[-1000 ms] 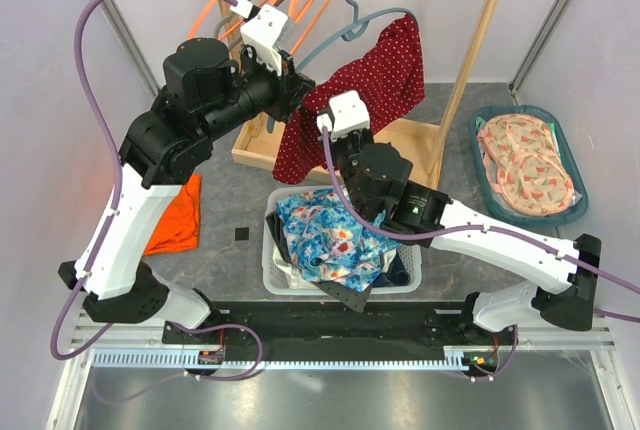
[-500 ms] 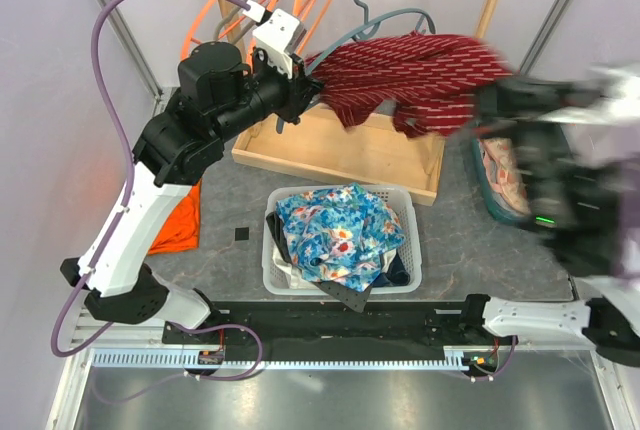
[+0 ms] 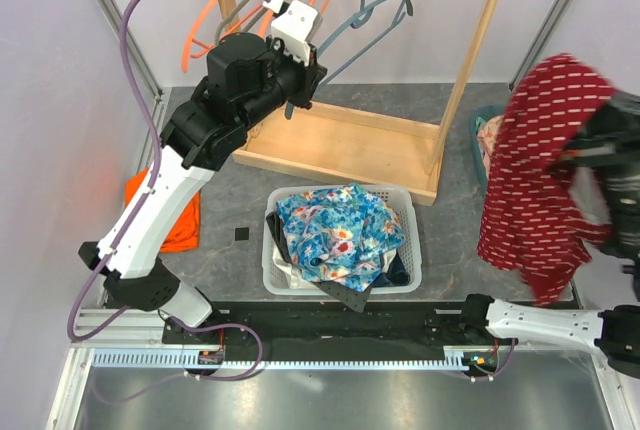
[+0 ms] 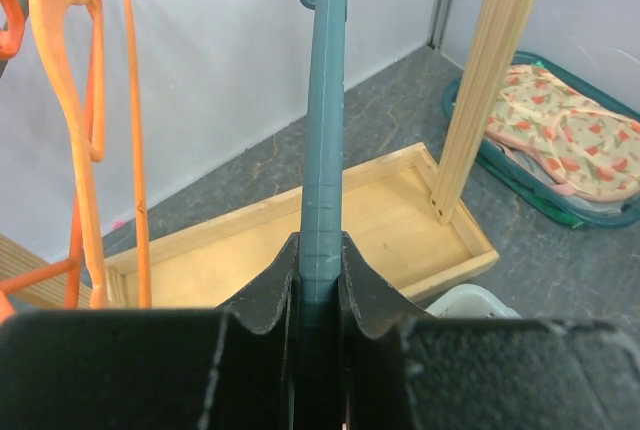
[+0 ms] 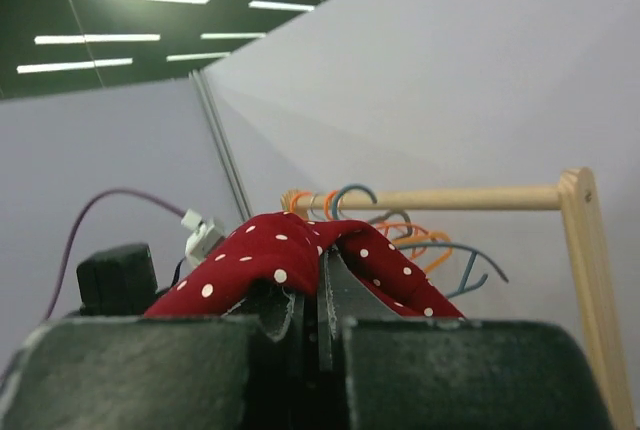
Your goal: Remove the skirt from the hanger
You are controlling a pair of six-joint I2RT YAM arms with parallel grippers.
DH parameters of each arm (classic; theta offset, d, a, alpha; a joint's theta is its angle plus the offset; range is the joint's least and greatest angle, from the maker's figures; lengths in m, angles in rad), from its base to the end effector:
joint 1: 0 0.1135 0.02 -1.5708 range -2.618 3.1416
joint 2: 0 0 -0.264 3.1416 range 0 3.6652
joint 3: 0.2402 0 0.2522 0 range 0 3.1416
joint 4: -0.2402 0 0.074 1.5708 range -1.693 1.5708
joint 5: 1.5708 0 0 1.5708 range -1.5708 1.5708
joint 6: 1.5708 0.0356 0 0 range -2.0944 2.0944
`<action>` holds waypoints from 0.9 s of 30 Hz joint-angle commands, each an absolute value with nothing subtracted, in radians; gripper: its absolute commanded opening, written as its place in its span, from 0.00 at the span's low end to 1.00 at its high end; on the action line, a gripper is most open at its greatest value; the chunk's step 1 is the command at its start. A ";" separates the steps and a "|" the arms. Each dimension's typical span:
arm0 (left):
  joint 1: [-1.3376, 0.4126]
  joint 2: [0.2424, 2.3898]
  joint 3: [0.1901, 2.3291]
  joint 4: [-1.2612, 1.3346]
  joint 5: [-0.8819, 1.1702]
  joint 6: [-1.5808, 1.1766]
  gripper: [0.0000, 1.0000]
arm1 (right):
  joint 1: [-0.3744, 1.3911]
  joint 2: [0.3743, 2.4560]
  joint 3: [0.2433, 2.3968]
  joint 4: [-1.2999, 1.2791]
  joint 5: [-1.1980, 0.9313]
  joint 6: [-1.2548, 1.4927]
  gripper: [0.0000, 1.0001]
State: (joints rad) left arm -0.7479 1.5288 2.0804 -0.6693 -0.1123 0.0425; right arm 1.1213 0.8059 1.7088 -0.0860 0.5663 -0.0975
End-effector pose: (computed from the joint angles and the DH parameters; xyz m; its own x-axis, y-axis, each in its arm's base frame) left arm 0.2188 -0.1975 0.5439 -0.0608 0.1140 -0.9916 0.5974 0.8001 0.0553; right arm 0.0229 0.0034 0.6093 0.3737 0.5856 -0.7193 -0.5668 0.7580 0.3227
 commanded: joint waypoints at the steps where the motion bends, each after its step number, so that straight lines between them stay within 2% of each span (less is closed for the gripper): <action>1: -0.747 1.560 2.149 -0.562 -0.187 0.110 0.02 | 1.121 0.880 1.690 -0.149 0.517 -0.049 0.00; 12: -0.667 1.658 2.201 -0.476 -0.176 0.112 0.02 | 1.121 0.956 1.620 -0.153 0.465 0.049 0.00; 20: -0.614 1.769 2.315 -0.483 -0.156 0.087 0.02 | 1.121 1.012 1.482 -0.146 0.473 0.115 0.00; 27: -0.612 1.815 2.319 -0.491 -0.160 0.071 0.02 | 1.123 1.048 1.341 -0.146 0.443 0.199 0.00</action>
